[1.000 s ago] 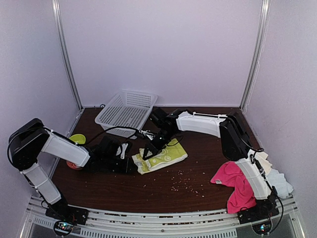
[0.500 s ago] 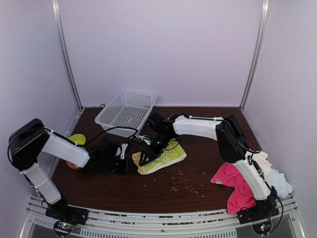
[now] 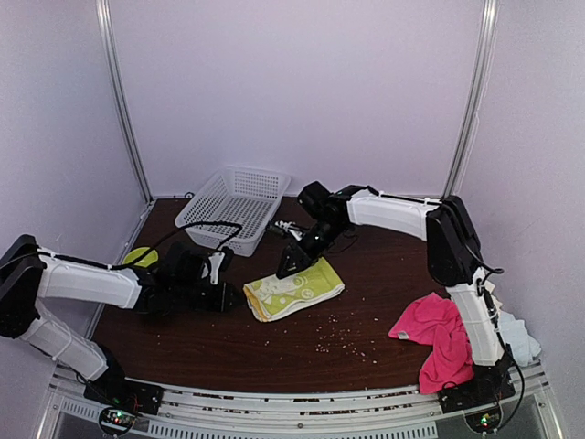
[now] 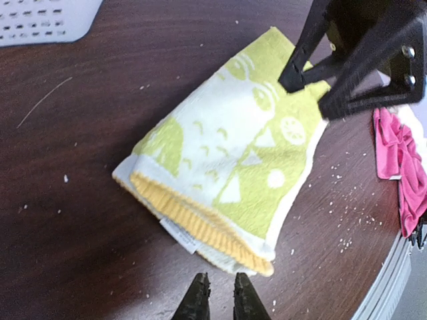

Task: Roll the towels
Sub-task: Fold the towel at the center of the board, then smooth out the towel at the center of the board.

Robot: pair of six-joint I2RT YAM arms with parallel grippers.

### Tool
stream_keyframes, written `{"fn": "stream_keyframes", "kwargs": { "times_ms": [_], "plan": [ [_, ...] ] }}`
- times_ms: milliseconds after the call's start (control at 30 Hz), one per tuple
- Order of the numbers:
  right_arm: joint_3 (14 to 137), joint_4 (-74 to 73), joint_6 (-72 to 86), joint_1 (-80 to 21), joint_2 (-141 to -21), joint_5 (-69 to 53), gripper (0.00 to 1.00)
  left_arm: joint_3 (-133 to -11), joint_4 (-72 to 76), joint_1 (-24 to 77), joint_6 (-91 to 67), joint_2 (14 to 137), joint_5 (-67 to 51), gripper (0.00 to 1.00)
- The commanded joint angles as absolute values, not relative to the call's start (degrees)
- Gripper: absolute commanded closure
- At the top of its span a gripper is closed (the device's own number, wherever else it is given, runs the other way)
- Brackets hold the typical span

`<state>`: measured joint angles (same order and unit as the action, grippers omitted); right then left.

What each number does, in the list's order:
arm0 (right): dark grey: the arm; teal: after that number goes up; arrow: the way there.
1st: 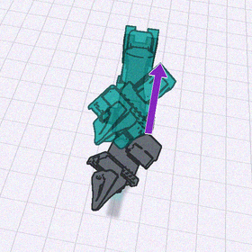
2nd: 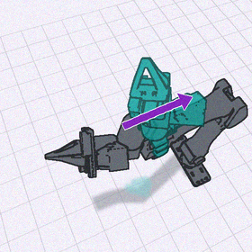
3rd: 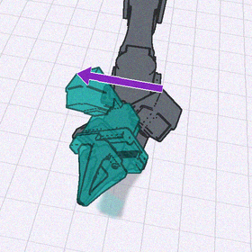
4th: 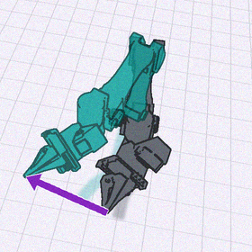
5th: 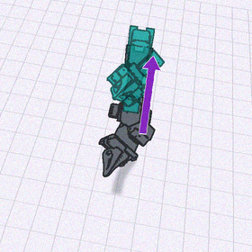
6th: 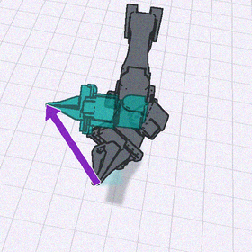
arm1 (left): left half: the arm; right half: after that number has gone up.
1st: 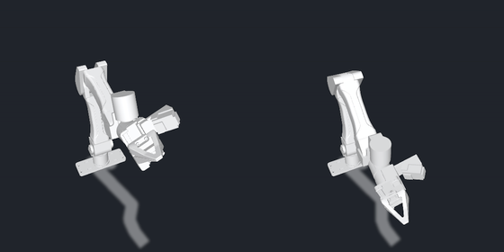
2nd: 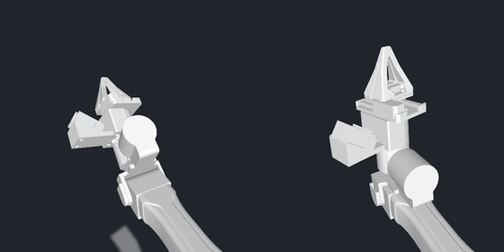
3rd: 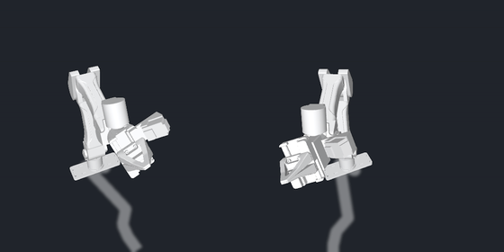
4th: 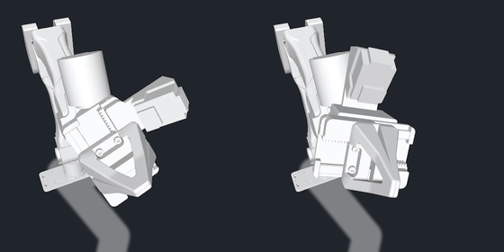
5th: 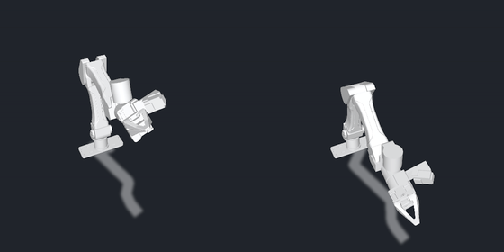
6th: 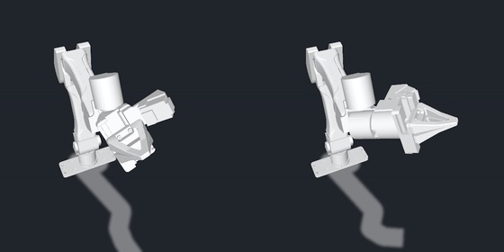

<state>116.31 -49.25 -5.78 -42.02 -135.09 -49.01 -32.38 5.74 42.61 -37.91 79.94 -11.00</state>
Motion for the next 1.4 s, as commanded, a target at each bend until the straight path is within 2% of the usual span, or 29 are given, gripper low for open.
{"fn": "stream_keyframes", "kwargs": {
  "times_ms": [0,233,500,867,1200,1367],
  "plan": [
    [112.21,-47.64,-7.48,-35.35,-130.08,-46.28,0.62,-39.05,6.51,43.68,-33.53,84.07,-12.87,0.87],
    [106.03,-45.51,-9.34,-30.45,-128.34,-41.37,0.66,-48.5,7.79,44.02,-34.29,96.64,-16.66,0.88],
    [101.44,-43.08,-9.88,-30.41,-127.77,-39.74,0.7,-51.22,5.5,44.23,-32.87,102.54,-21.3,0.88],
    [98.37,-43.02,-8.45,-30.41,-127.7,-29.76,0.73,-47.04,-2.01,44.32,-28.98,99.19,-18.09,0.88],
    [87.72,-43.05,-9.6,-31.36,-121.03,-30.26,0.74,-48.35,-7.85,44.31,-25.28,98.54,-12.79,0.88],
    [86.27,-49.47,-13.38,-33.33,-116.59,-33.38,0.73,-50.04,-9.24,44.35,-22.24,95.23,-12.0,0.87]
  ]
}}
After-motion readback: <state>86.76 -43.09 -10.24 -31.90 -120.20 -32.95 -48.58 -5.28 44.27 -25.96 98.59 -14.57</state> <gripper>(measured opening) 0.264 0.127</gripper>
